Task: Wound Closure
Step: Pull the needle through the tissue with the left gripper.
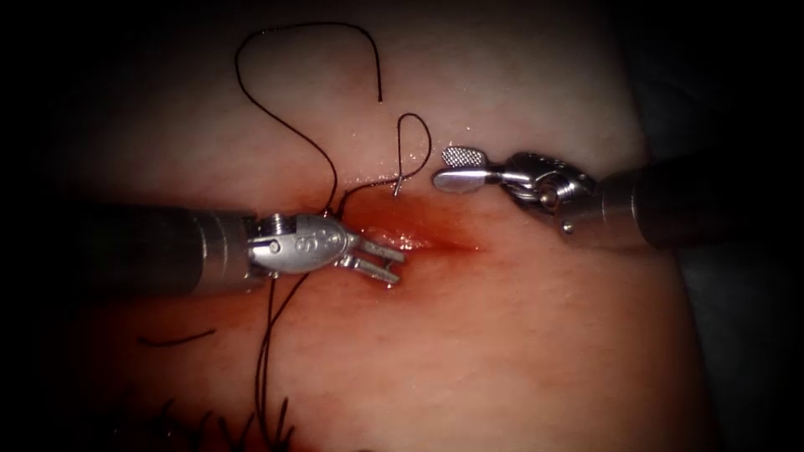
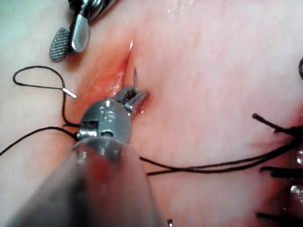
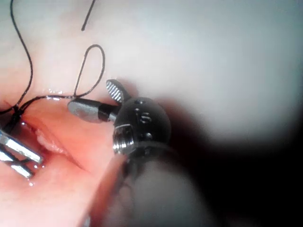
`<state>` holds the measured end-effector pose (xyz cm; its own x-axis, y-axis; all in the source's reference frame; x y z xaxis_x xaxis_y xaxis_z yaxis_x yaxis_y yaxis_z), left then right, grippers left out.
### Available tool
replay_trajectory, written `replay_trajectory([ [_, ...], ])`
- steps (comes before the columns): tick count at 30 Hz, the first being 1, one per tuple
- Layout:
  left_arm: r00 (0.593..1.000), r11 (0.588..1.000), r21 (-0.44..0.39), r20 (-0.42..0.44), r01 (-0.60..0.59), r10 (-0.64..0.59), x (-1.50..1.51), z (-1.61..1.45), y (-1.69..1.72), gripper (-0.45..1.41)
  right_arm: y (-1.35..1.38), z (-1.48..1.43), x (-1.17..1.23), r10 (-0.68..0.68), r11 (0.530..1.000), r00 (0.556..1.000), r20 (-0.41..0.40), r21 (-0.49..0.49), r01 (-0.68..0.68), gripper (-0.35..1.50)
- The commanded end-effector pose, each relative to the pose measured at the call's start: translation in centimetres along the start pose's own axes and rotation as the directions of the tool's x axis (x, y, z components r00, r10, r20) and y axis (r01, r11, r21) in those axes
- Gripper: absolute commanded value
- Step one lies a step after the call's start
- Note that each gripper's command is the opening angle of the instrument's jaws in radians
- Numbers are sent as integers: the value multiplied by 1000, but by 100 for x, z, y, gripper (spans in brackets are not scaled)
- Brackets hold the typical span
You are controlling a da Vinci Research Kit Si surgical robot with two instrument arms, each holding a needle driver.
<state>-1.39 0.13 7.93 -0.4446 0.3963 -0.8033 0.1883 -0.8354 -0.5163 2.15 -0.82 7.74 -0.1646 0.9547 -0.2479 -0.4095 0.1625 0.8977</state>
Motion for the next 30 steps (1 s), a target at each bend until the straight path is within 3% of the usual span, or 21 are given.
replay_trajectory([
  [1, 999, 999, -12, -21, 37, -37, 1, 3, -3, -45, 0, 6, -7, 1, 1000, 1000, 4, 1, -1, 83],
  [2, 993, 993, -36, -47, 110, -112, 7, -1, -3, -45, -2, 5, -8, -5, 1000, 1000, 4, 1, 5, 64],
  [3, 985, 986, -54, -59, 160, -163, 11, -4, -3, -45, -2, 5, -8, -41, 999, 999, 2, -2, 41, 57],
  [5, 936, 937, -111, -78, 333, -342, 21, -11, -2, -45, -4, 4, -10, -164, 986, 986, -2, -28, 164, 57],
  [8, 874, 873, -162, -86, 461, -478, 27, -14, 0, -45, -8, 3, -12, -187, 979, 982, 16, -76, 188, 57],
  [11, 807, 803, -203, -87, 560, -584, 32, -17, 2, -45, -10, 2, -13, -212, 972, 977, 29, -97, 214, 73],
  [14, 764, 758, -231, -83, 610, -640, 37, -19, 2, -45, -12, 2, -14, -233, 968, 972, 38, -87, 236, 84],
  [19, 704, 679, -299, -34, 670, -710, 43, -22, 10, -45, -15, 0, -18, -264, 963, 961, 80, -43, 267, 86],
  [21, 677, 639, -350, -20, 685, -736, 47, -23, 17, -45, -16, 1, -18, -292, 955, 953, 83, -33, 296, 99],
  [25, 676, 626, -408, -28, 665, -736, 64, -27, 29, -45, -16, 1, -18, -321, 946, 943, 85, -24, 324, 99],
  [27, 678, 623, -422, -25, 659, -735, 76, -32, 37, -45, -16, 1, -19, -321, 946, 943, 85, -23, 324, 84],
  [29, 717, 664, -430, -55, 611, -695, 88, -37, 42, -45, -17, 0, -20, -321, 946, 943, 86, -22, 324, 62],
  [30, 744, 706, -417, -97, 572, -661, 96, -42, 44, -45, -18, -1, -21, -322, 946, 943, 86, -19, 324, 59],
])
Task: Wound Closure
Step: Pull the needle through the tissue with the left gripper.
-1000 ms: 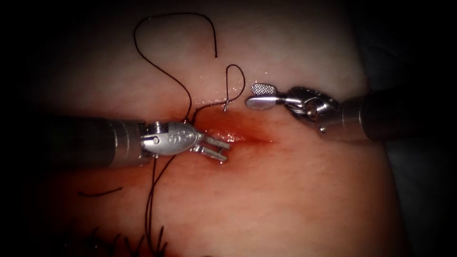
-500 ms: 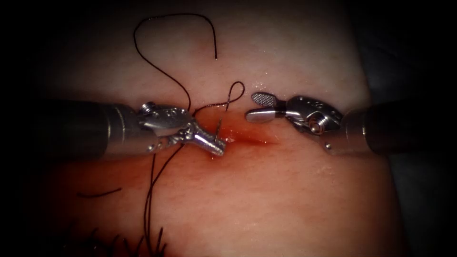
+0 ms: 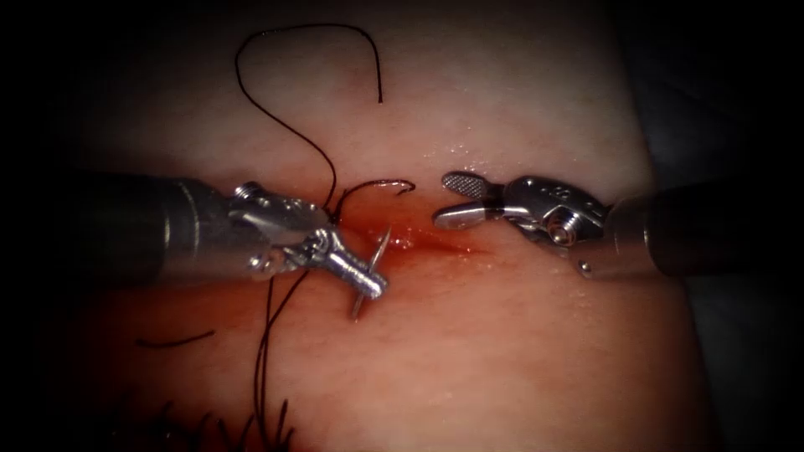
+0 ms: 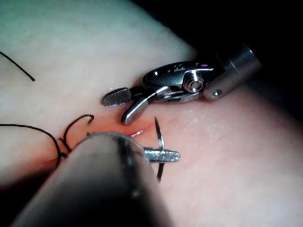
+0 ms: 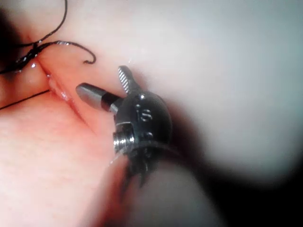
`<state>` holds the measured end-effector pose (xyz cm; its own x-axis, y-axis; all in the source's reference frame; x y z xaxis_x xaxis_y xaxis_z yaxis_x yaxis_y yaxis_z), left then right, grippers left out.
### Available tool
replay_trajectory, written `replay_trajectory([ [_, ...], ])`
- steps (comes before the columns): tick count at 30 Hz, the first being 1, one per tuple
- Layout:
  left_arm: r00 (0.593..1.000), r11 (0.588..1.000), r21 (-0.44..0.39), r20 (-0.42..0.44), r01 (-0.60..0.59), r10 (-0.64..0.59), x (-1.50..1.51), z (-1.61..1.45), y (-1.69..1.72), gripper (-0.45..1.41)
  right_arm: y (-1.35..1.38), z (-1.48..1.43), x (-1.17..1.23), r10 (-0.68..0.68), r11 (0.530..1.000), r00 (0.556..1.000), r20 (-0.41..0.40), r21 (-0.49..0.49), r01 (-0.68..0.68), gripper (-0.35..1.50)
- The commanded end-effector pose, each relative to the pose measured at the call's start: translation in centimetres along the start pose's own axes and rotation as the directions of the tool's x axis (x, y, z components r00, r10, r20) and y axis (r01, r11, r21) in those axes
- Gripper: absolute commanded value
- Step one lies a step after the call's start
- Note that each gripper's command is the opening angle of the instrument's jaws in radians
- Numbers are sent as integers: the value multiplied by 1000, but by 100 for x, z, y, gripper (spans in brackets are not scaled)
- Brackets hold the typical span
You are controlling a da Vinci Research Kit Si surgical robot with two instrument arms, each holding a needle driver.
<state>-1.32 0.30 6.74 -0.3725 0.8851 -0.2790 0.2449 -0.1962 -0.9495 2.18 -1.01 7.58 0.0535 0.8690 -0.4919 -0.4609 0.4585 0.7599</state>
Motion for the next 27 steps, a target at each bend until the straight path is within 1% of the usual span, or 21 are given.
replay_trajectory([
  [1, 996, 996, 33, -13, -85, 86, 7, 2, 5, -45, -3, 7, -6, 1, 1000, 1000, 0, 1, -1, 62],
  [4, 969, 967, 62, -14, -247, 248, 13, -2, 22, -45, -3, 6, -6, 1, 1000, 1000, -1, -4, -1, 69],
  [5, 946, 943, 71, -8, -324, 325, 14, -3, 26, -45, -2, 6, -6, 1, 1000, 1000, -1, -4, -1, 69],
  [6, 900, 895, 98, 7, -435, 436, 15, -4, 30, -45, -2, 6, -6, -5, 1000, 1000, -3, -10, 5, 69],
  [8, 851, 841, 138, 30, -523, 525, 16, -5, 33, -45, -2, 6, -5, -5, 1000, 1000, -3, -10, 5, 66],
  [9, 839, 828, 144, 35, -542, 543, 17, -6, 34, -45, -2, 6, -5, -5, 1000, 1000, -3, -11, 5, 64],
  [10, 810, 799, 144, 43, -584, 585, 18, -7, 35, -45, -1, 7, -5, -5, 1000, 1000, -3, -11, 5, 61],
  [12, 798, 787, 145, 44, -600, 601, 21, -8, 36, -45, -1, 7, -5, -5, 1000, 1000, -4, -12, 4, 57],
  [13, 772, 759, 157, 53, -632, 633, 26, -10, 37, -45, -1, 7, -5, -4, 1000, 1000, -4, -12, 4, 51],
  [14, 756, 740, 168, 61, -651, 652, 29, -11, 38, -45, -1, 7, -5, -5, 1000, 1000, -4, -12, 5, 49],
  [18, 668, 639, 216, 99, -738, 738, 47, -20, 39, -45, -1, 7, -6, -6, 1000, 1000, -4, -11, 6, 37],
  [19, 635, 601, 234, 109, -764, 765, 53, -23, 39, -45, -1, 7, -6, -6, 1000, 1000, -4, -11, 6, 34],
  [23, 546, 496, 274, 152, -824, 824, 69, -32, 40, -45, -2, 7, -7, -6, 1000, 1000, -4, -11, 6, 32],
  [24, 518, 461, 293, 158, -837, 841, 76, -36, 40, -45, -2, 7, -7, -7, 1000, 1000, -4, -11, 7, 31],
  [25, 501, 441, 301, 166, -846, 849, 81, -38, 40, -45, -2, 7, -8, -7, 1000, 1000, -4, -11, 7, 29],
  [27, 482, 415, 319, 168, -852, 860, 88, -42, 40, -45, -2, 8, -8, -2, 1000, 1000, -4, -11, 2, 27],
])
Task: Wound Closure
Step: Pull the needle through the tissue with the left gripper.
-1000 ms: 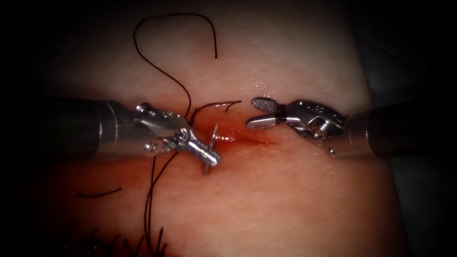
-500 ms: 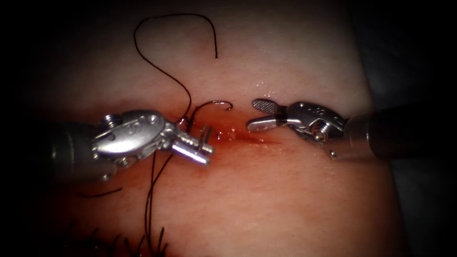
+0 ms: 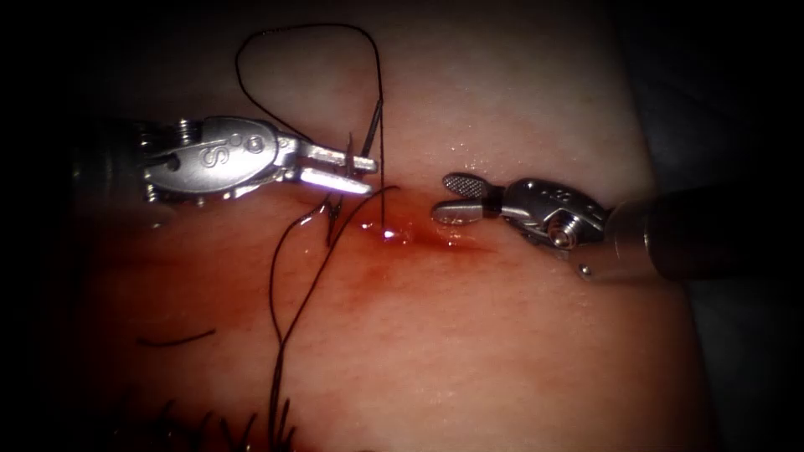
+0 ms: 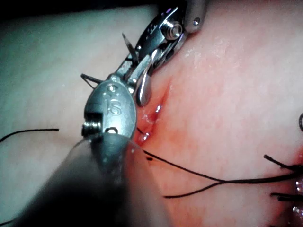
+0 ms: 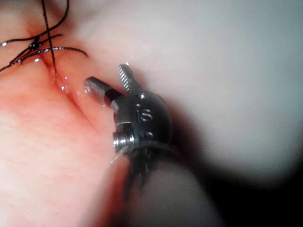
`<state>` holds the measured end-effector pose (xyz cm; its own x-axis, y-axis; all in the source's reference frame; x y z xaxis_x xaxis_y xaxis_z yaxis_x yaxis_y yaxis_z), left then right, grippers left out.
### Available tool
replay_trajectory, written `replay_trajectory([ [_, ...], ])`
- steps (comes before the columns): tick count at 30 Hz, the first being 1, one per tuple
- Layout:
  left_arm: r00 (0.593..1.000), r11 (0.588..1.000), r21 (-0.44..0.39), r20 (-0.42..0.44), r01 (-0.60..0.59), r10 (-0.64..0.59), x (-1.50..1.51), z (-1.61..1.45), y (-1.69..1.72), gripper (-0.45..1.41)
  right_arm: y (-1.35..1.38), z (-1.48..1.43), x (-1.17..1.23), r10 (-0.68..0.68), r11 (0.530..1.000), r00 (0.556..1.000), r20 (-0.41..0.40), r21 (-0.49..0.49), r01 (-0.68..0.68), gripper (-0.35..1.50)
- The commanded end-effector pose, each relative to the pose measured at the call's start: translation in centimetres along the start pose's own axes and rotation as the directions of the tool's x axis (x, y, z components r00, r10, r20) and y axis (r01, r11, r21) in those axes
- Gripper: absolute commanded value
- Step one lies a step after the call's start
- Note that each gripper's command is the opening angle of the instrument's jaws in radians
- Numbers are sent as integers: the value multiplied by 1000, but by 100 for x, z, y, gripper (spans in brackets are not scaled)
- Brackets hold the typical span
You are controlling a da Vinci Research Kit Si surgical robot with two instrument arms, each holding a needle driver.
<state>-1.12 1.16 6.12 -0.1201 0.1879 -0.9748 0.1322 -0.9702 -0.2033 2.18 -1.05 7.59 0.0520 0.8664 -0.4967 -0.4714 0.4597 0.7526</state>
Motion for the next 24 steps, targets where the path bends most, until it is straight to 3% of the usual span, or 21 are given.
replay_trajectory([
  [1, 1000, 1000, 10, 0, -28, 28, -2, 4, -8, -45, -1, 8, -6, 1, 1000, 1000, 2, 0, -1, 27],
  [17, 976, 969, 120, 69, -214, 207, 59, -21, -71, -45, 0, 9, -8, 4, 1000, 1000, 3, -4, -4, 19],
  [24, 972, 965, 123, 78, -232, 223, 64, -19, -72, -45, 0, 9, -8, 11, 1000, 1000, 3, -4, -11, 17],
])
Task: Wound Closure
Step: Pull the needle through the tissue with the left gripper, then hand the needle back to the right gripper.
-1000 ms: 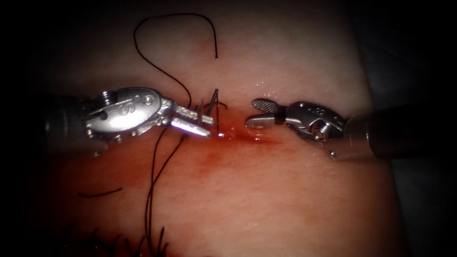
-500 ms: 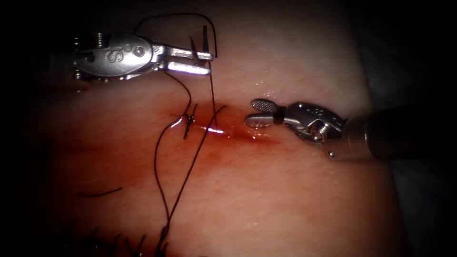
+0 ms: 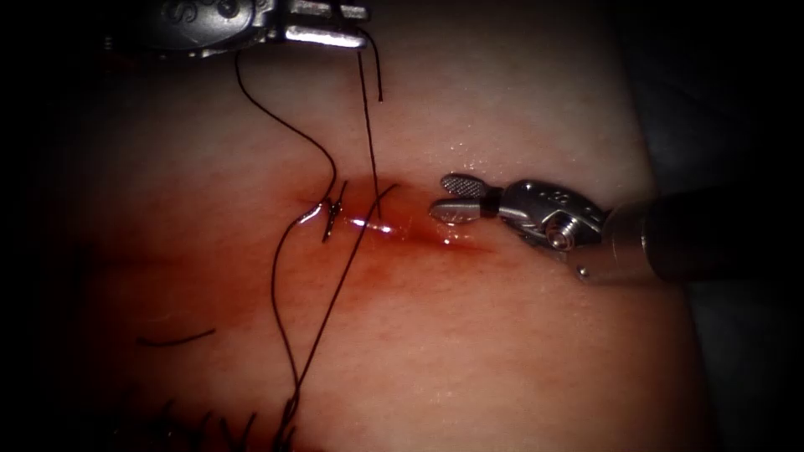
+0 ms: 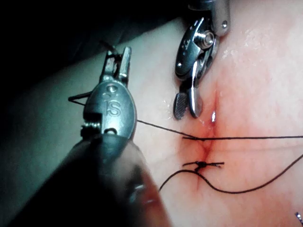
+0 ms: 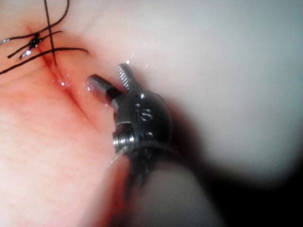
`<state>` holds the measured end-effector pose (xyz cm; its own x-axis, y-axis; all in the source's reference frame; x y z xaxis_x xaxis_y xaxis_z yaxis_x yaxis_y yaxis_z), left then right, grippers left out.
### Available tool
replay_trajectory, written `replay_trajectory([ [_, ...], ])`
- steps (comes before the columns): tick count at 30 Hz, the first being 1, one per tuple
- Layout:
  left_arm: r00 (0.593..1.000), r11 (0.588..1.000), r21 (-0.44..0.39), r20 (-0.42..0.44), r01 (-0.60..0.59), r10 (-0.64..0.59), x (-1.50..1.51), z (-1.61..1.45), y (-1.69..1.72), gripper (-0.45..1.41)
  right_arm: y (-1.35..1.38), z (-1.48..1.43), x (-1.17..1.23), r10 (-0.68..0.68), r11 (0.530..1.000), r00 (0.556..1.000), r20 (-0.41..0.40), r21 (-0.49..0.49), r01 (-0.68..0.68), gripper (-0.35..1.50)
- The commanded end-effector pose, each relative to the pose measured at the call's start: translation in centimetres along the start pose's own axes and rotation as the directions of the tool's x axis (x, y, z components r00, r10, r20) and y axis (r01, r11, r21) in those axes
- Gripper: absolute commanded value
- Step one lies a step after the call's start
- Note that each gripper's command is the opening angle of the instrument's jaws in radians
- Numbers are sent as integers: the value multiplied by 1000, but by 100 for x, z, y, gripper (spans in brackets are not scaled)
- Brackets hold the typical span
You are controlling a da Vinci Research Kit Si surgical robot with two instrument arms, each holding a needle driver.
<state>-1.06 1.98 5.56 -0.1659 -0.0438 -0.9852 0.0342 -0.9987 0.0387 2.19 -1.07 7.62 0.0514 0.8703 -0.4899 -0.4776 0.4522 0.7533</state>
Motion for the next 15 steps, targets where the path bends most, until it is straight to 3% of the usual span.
replay_trajectory([
  [1, 1000, 1000, 0, -3, -6, 6, -7, 8, 0, -45, -1, 8, -4, 4, 1000, 1000, 0, 3, -4, 19],
  [9, 998, 998, -24, 11, -61, 62, -36, 27, 63, -45, -3, 5, 2, 47, 999, 999, -14, 7, -47, 47],
  [14, 996, 996, -32, 28, -87, 88, -55, 32, 99, -45, -9, 0, 12, 127, 992, 991, -27, 21, -127, 74],
  [15, 994, 994, -36, 35, -99, 100, -60, 33, 111, -45, -12, -4, 20, 148, 989, 989, -22, 22, -148, 91],
])
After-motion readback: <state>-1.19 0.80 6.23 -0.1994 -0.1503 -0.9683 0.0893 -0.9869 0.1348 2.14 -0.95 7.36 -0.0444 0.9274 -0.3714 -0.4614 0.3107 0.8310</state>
